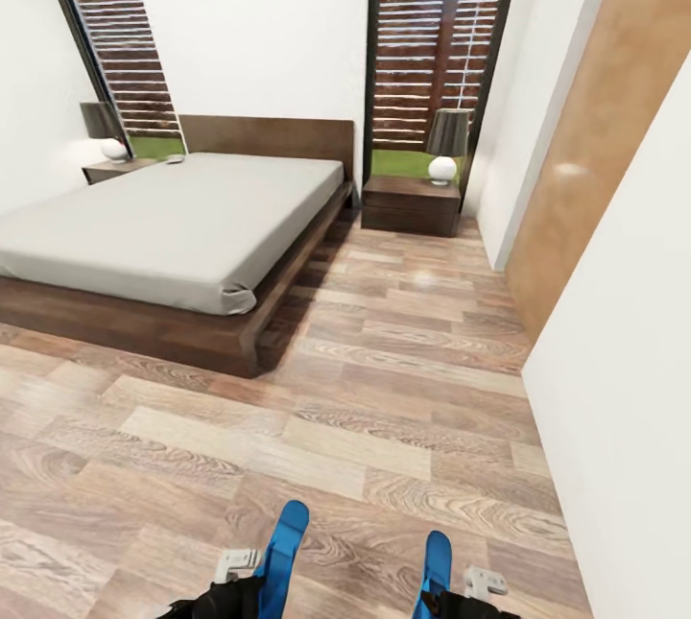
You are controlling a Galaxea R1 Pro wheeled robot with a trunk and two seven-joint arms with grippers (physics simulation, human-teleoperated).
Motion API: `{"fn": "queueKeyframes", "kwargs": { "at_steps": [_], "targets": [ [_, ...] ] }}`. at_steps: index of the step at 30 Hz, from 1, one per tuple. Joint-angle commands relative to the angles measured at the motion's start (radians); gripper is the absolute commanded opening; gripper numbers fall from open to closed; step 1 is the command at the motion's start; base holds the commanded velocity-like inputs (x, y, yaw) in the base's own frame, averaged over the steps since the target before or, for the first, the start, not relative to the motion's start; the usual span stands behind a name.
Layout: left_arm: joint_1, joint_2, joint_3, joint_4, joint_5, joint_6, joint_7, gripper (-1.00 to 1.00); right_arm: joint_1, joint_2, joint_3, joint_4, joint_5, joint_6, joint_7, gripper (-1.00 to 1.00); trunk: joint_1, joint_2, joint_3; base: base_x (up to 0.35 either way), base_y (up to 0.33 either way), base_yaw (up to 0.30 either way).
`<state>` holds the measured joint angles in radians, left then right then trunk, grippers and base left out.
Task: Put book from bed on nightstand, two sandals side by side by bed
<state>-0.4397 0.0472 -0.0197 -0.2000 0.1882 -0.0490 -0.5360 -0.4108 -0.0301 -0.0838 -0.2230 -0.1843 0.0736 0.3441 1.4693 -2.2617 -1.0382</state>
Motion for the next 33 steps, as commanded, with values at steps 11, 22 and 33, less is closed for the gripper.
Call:
{"fn": "queueKeyframes", "kwargs": {
  "at_steps": [11,22,33],
  "targets": [
    [-0.001,0.0,-0.002,0.001,0.005,-0.003,-0.004,-1.0,0.0,0.001,-0.008,-0.001,-0.005,0.008,0.006,-1.0,0.0,0.0,-0.001,0.217,0.0,-0.185],
    [-0.001,0.0,-0.002,0.001,0.005,-0.003,-0.004,-1.0,0.0,0.001,-0.008,-0.001,-0.005,0.008,0.007,-1.0,0.0,0.0,-0.001,0.005,0.0,-0.239],
    [-0.001,0.0,0.012,0.001,0.004,-0.003,-0.007,-1.0,0.0,0.0,-0.009,0.014,-0.007,0.011,0.003,-1.0,0.0,0.0,-0.001,0.242,0.0,-0.032]
  ]
}}
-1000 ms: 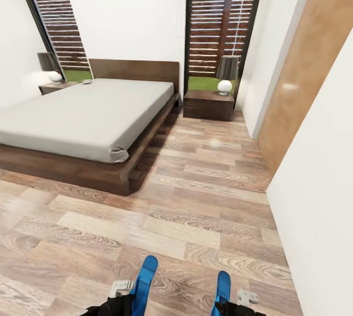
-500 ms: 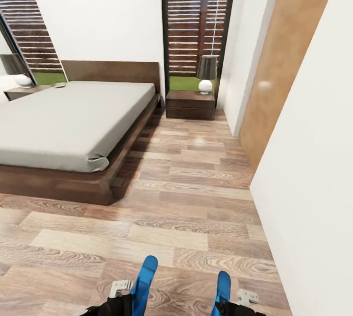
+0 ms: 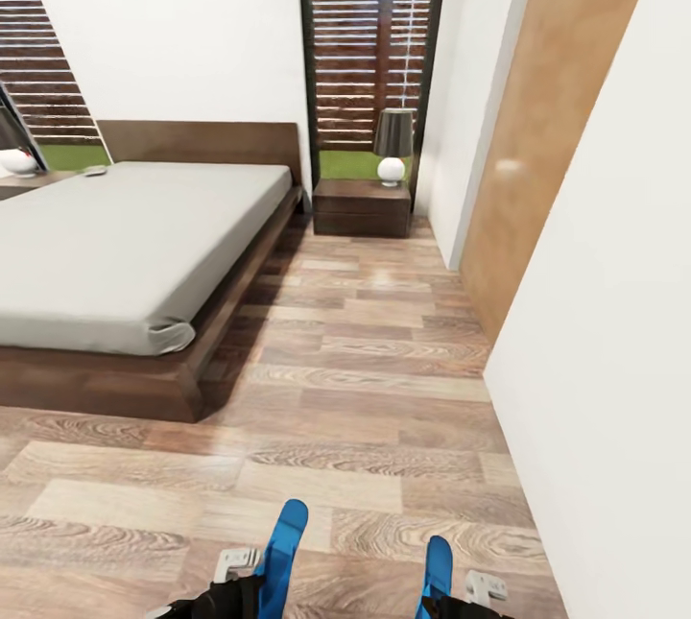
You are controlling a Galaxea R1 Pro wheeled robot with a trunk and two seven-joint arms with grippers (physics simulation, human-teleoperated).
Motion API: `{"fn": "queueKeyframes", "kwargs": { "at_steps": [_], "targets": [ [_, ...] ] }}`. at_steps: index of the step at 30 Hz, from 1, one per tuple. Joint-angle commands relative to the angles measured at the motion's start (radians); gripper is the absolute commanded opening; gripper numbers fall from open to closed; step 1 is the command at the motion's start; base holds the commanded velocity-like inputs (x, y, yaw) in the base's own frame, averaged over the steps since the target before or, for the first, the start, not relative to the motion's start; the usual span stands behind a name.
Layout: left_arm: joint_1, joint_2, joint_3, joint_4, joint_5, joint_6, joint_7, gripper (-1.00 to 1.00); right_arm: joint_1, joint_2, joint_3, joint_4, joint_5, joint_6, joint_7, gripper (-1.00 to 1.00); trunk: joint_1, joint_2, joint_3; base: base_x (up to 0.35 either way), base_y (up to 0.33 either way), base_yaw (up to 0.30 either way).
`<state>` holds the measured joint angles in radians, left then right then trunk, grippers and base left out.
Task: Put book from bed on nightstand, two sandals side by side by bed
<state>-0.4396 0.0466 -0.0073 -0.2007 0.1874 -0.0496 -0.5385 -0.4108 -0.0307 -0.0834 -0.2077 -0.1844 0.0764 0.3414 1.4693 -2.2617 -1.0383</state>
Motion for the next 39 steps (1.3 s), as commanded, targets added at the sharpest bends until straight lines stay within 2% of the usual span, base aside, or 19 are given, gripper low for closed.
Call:
{"fn": "queueKeyframes", "kwargs": {
  "at_steps": [1,17,24,39],
  "targets": [
    [-0.001,0.0,0.0,0.001,0.004,-0.003,-0.004,-1.0,0.0,0.0,-0.011,0.018,-0.007,0.008,0.005,-1.0,0.0,0.0,-0.001,0.291,0.0,0.0],
    [-0.001,-0.004,0.0,0.002,0.006,0.005,-0.011,-1.0,0.0,0.0,-0.01,0.034,-0.009,0.005,0.008,-1.0,0.0,0.0,-0.001,0.282,0.0,-0.002],
    [-0.001,-0.004,0.001,0.003,0.007,0.005,-0.007,-1.0,0.0,0.0,-0.01,0.034,-0.009,0.005,0.007,-1.0,0.0,0.0,-0.001,0.305,0.0,-0.165],
    [-0.001,-0.007,0.0,0.016,0.006,0.002,-0.002,-1.0,0.0,0.0,-0.01,0.034,-0.009,0.005,0.004,-1.0,0.0,0.0,-0.001,0.305,0.0,-0.061]
  ]
}}
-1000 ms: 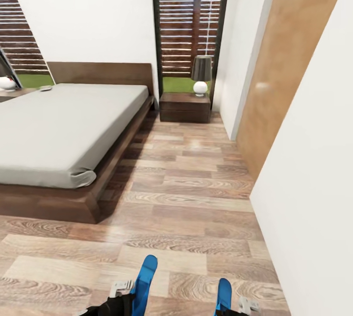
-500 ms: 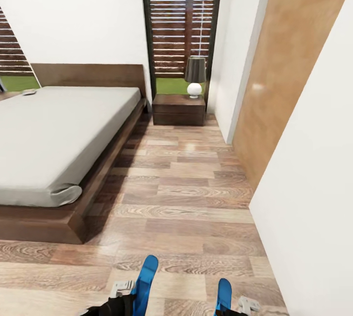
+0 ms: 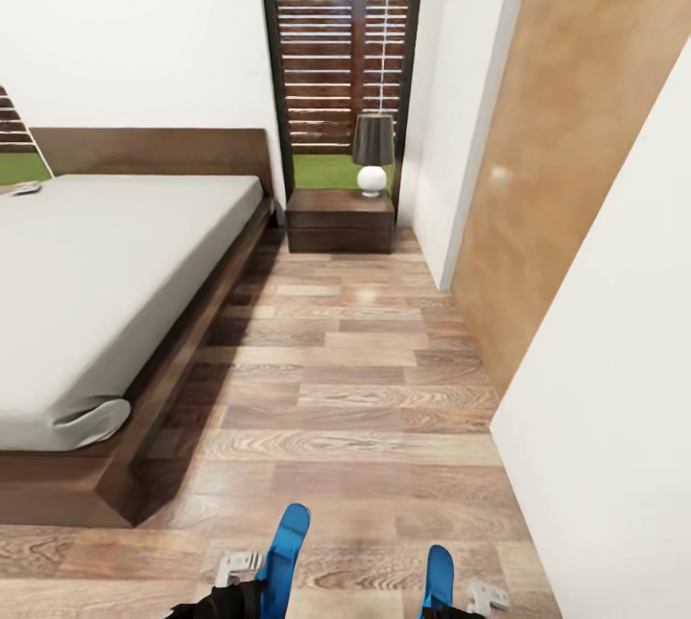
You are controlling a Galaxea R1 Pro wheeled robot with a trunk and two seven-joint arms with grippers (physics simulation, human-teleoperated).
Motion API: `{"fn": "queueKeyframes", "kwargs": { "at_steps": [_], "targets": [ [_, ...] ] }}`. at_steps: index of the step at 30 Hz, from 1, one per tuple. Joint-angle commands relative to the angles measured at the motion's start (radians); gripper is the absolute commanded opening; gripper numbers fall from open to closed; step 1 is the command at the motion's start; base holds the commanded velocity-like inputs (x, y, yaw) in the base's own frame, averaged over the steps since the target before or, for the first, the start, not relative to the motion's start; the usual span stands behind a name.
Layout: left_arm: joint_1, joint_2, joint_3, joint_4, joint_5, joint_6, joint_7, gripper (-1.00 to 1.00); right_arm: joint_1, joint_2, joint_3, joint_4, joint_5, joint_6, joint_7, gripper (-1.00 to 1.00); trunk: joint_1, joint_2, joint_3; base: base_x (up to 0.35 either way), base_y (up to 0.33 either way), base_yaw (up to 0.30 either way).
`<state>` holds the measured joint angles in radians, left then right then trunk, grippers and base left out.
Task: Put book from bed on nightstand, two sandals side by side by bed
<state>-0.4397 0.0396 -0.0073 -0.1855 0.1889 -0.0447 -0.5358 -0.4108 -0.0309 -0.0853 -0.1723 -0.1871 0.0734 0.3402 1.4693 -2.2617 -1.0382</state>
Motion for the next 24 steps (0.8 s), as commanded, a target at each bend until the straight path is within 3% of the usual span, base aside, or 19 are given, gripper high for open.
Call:
{"fn": "queueKeyframes", "kwargs": {
  "at_steps": [1,24],
  "targets": [
    [-0.001,0.0,0.0,0.001,0.004,-0.003,-0.004,-1.0,0.0,0.0,-0.008,-0.001,-0.006,0.008,0.005,-1.0,0.0,0.0,-0.001,0.306,0.0,-0.057],
    [-0.001,-0.018,-0.002,0.033,0.003,-0.007,-0.004,-1.0,0.0,0.0,-0.008,0.001,-0.003,-0.01,0.005,-1.0,0.0,0.0,-0.001,0.304,0.0,-0.004]
  ]
}}
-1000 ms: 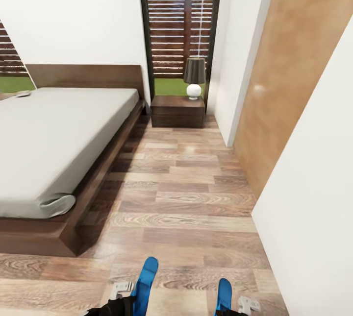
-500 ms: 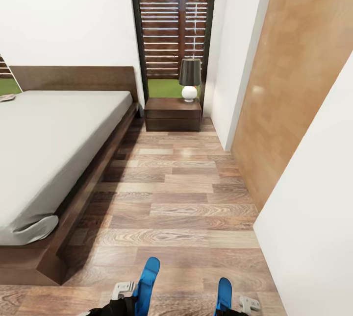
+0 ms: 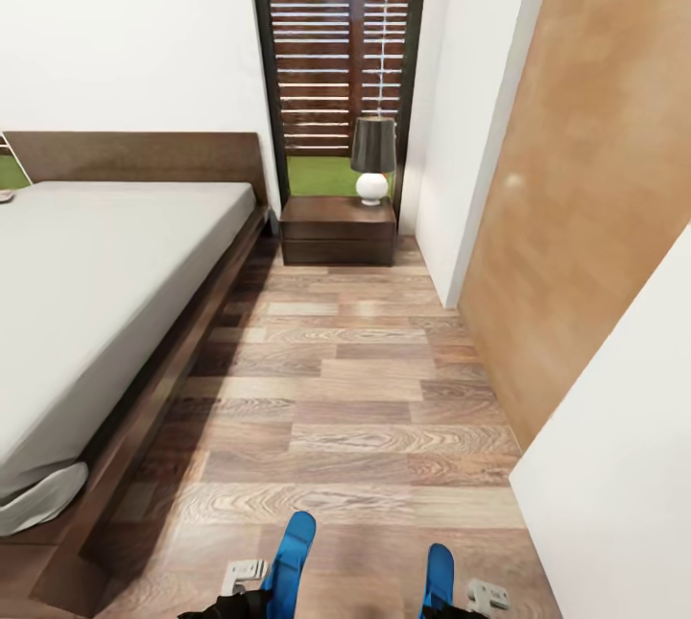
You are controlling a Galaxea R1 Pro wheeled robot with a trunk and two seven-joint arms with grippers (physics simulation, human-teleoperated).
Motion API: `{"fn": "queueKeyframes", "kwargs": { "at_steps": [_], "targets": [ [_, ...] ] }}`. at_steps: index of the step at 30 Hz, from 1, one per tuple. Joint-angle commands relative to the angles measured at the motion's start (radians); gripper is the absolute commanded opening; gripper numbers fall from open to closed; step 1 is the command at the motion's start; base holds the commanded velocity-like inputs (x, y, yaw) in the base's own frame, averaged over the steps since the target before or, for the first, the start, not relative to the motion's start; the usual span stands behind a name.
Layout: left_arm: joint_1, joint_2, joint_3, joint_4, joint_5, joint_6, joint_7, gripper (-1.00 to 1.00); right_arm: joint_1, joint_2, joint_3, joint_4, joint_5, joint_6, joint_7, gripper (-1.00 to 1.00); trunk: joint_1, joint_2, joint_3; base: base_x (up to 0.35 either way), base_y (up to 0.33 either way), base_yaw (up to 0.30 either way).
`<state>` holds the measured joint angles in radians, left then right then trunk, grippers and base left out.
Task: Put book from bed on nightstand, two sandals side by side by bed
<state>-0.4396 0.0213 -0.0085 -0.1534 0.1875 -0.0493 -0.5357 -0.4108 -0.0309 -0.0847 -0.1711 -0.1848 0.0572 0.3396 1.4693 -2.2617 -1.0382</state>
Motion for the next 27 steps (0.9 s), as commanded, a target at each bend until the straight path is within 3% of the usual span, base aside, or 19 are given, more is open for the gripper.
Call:
{"fn": "queueKeyframes", "kwargs": {
  "at_steps": [1,27],
  "targets": [
    [-0.001,0.0,-0.001,0.001,0.004,-0.003,-0.004,-1.0,0.0,0.0,-0.008,-0.001,-0.005,0.006,0.006,-1.0,0.0,0.0,-0.001,0.3,0.0,0.0],
    [-0.001,-0.01,0.0,0.002,0.004,-0.004,-0.004,-1.0,0.0,0.0,-0.009,-0.001,-0.005,0.006,0.005,-1.0,0.0,0.0,-0.001,0.301,0.0,0.0]
  ]
}}
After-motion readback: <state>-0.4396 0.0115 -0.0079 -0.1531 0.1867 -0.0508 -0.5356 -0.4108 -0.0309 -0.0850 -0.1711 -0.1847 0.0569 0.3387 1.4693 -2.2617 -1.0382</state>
